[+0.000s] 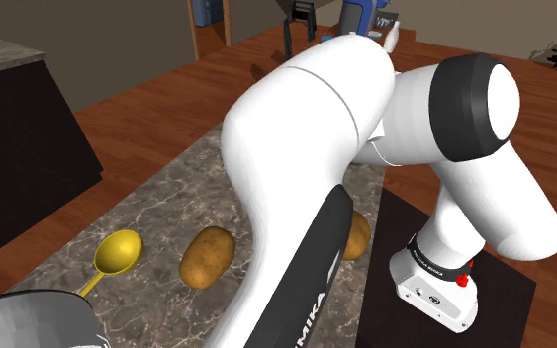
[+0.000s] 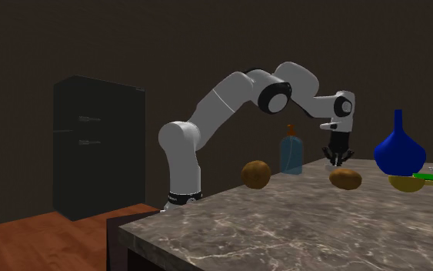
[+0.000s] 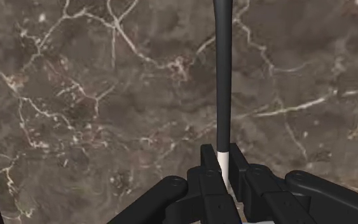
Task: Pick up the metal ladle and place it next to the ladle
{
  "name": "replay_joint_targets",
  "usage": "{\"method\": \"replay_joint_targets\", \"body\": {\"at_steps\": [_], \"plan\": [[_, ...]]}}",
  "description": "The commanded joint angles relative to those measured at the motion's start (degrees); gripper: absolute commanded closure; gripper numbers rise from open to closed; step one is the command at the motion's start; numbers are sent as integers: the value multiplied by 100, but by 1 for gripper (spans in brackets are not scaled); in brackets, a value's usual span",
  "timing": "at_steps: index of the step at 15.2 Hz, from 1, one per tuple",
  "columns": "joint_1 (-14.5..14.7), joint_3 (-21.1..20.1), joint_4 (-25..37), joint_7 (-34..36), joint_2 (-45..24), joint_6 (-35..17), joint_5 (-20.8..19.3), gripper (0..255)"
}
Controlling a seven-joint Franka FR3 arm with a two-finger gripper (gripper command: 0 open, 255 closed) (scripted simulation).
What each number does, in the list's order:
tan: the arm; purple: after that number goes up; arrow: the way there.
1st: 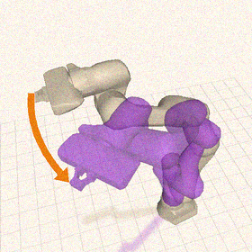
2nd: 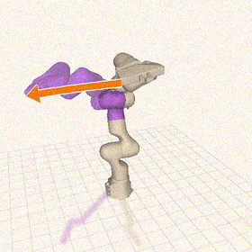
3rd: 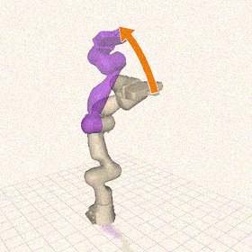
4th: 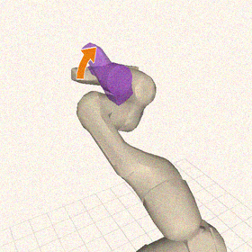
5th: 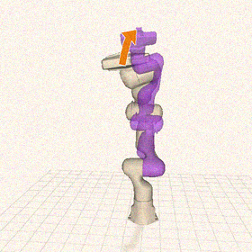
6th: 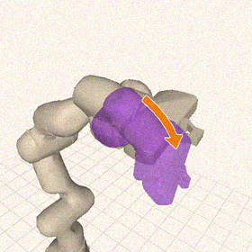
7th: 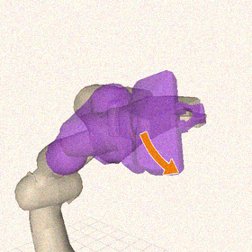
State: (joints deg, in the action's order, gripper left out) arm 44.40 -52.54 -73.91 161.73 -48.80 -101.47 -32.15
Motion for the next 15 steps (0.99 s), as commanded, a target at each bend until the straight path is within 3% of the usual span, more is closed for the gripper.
{"method": "replay_joint_targets", "body": {"at_steps": [1, 8, 9, 15], "plan": [[-16, 16, -59, 7, -26, -75, -21, 255], [-15, 16, -57, 7, -27, -73, -21, 255], [-15, 16, -57, 7, -27, -73, -21, 0], [14, -9, 91, -29, 15, 87, 18, 0]]}}
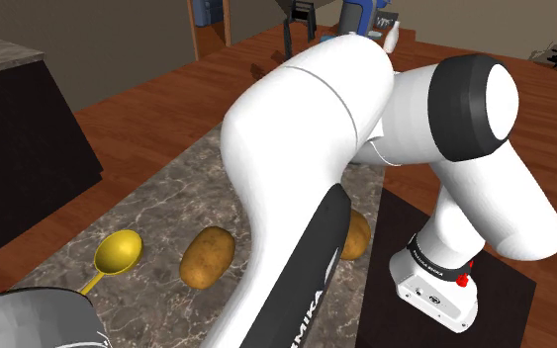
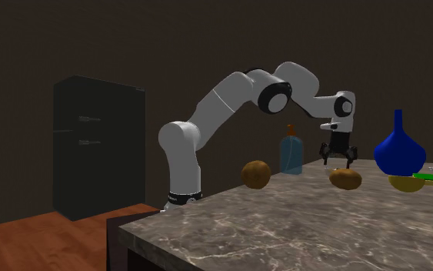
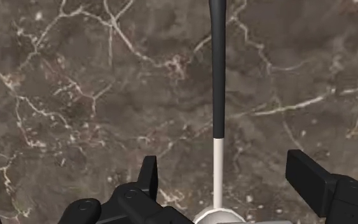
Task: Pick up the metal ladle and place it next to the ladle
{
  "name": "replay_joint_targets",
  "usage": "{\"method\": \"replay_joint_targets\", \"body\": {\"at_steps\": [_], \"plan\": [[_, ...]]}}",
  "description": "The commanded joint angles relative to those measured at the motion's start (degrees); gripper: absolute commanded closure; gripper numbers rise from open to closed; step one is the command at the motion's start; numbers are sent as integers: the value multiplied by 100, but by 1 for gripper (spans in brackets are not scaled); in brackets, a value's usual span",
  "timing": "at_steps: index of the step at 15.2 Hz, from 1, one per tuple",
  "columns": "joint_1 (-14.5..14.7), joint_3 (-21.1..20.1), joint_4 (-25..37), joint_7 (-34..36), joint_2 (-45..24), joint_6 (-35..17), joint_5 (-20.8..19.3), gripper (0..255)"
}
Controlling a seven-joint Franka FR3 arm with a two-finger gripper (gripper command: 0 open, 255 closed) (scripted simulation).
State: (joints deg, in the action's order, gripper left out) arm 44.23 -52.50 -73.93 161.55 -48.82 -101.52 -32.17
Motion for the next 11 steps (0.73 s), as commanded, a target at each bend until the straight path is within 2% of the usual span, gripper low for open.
{"method": "replay_joint_targets", "body": {"at_steps": [1, 3, 11], "plan": [[69, -32, 255, -48, 52, 259, 54, 0], [163, -53, 588, -118, 96, 573, 106, 0], [162, -53, 587, -117, 96, 571, 106, 0]]}}
